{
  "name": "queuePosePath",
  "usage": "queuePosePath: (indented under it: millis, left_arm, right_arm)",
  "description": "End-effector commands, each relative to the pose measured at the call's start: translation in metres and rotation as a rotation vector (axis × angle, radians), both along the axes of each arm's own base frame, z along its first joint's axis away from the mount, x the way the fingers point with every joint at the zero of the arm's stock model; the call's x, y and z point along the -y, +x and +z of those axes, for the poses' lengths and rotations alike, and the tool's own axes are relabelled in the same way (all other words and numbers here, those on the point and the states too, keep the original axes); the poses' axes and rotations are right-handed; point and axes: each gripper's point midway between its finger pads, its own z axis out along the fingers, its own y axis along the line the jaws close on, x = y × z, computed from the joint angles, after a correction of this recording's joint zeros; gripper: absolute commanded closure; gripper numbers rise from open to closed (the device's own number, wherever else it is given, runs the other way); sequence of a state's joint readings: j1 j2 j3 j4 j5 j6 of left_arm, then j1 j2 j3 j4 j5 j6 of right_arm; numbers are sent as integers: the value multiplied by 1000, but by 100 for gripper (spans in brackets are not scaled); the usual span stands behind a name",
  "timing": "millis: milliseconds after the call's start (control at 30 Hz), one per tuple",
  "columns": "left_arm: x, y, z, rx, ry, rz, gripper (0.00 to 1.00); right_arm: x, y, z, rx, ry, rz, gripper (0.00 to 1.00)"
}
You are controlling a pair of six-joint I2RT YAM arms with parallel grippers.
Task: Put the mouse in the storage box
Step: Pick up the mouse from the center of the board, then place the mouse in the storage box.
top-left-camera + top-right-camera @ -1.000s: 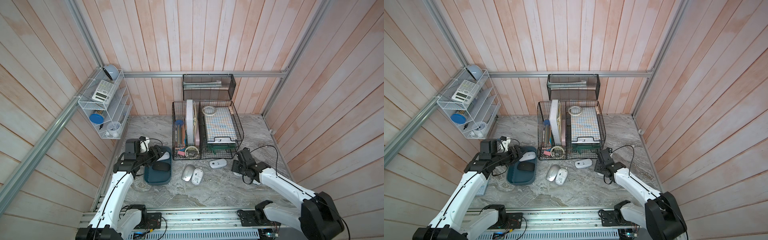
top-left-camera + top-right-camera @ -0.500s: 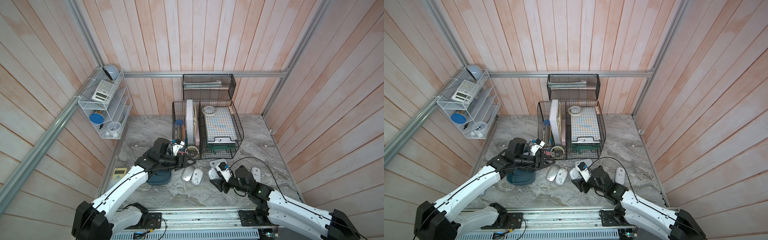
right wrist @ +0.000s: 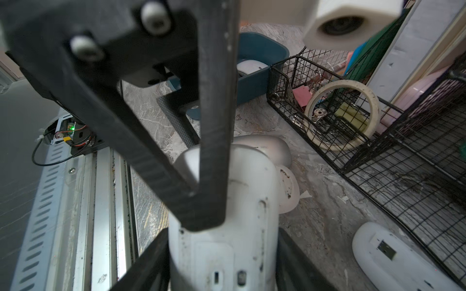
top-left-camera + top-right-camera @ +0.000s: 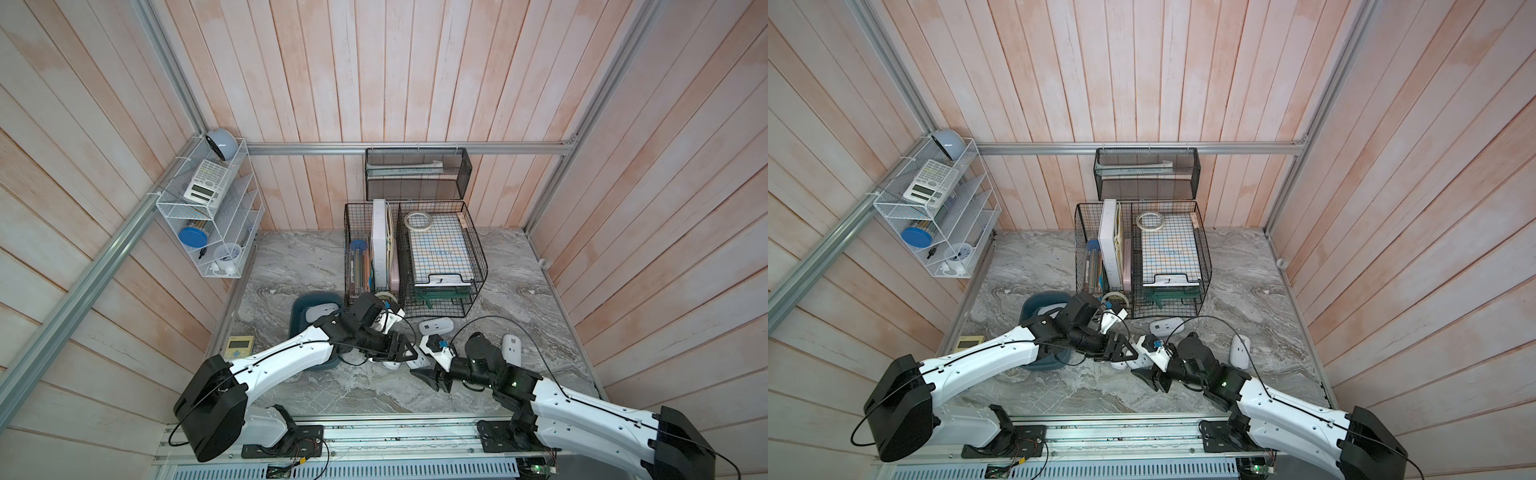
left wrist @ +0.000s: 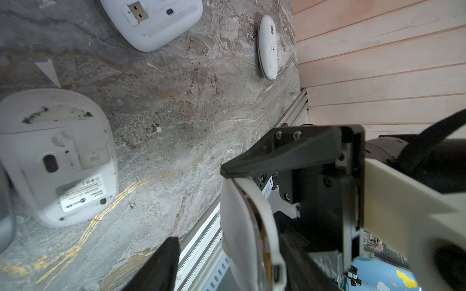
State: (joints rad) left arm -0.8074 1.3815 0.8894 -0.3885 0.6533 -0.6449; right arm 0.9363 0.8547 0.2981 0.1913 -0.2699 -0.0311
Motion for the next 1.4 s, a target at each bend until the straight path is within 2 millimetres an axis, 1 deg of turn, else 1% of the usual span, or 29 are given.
queuePosePath:
  millis: [0,100,167,300,333,400,467,500,533,600,633,700,733,767,833,867,933,967,1033,1067,1100,1233,1367]
  left_arm:
    - [12,8,5,54,-15,-18,38]
    - [17,10,-1,38,-12,-13,51]
    - [21,11,-1,33,-13,-14,63]
    - [24,13,-1,31,-21,-8,78]
    - [24,13,-1,32,-20,-6,81]
    - [21,14,-2,36,-7,4,88]
    - [16,16,-2,52,15,23,90]
    - [12,18,-2,61,26,36,91]
    - [7,20,-1,67,36,50,92]
    - [-8,26,2,74,63,85,92]
    - [-22,31,3,78,88,118,93]
    - [-58,44,4,101,175,210,93]
    - [-84,51,5,127,256,270,94]
    - [-108,57,11,157,325,326,94]
    - [-150,61,22,200,458,415,94]
    - [-166,63,35,232,504,452,94]
    - [-196,65,50,285,632,516,94]
    - [-211,66,55,303,713,543,94]
    - [-235,70,60,330,855,587,94]
    - [-245,73,60,340,923,606,94]
    - [-250,77,59,343,965,617,94]
    - [-257,88,38,314,1122,610,94]
    - [-265,92,10,294,1305,555,94]
  right_arm:
    - [-8,-1,20,39,47,33,50]
    - [-9,-3,18,33,45,40,50]
    - [-10,-3,16,25,39,45,49]
    - [-10,-3,13,16,32,46,44]
    - [-10,-3,13,16,32,43,40]
    - [-9,-2,14,19,35,32,26]
    - [-7,2,14,22,39,7,9]
    - [-6,3,14,27,42,-3,3]
    - [-5,6,14,28,42,-26,3]
    - [-1,11,14,36,41,-61,2]
    - [0,12,15,42,39,-67,3]
    - [3,14,14,47,37,-86,3]
    - [4,15,13,46,35,-94,2]
    - [4,15,14,47,39,-99,3]
    - [5,15,12,50,45,-102,3]
    - [4,16,11,53,48,-103,3]
    - [4,17,10,54,47,-105,3]
    - [4,17,9,54,42,-106,3]
    - [3,17,8,56,37,-100,2]
    - [3,17,8,57,36,-98,2]
    - [3,17,8,55,36,-99,3]
    - [4,18,7,56,31,-104,3]
    - [6,19,8,61,36,-116,2]
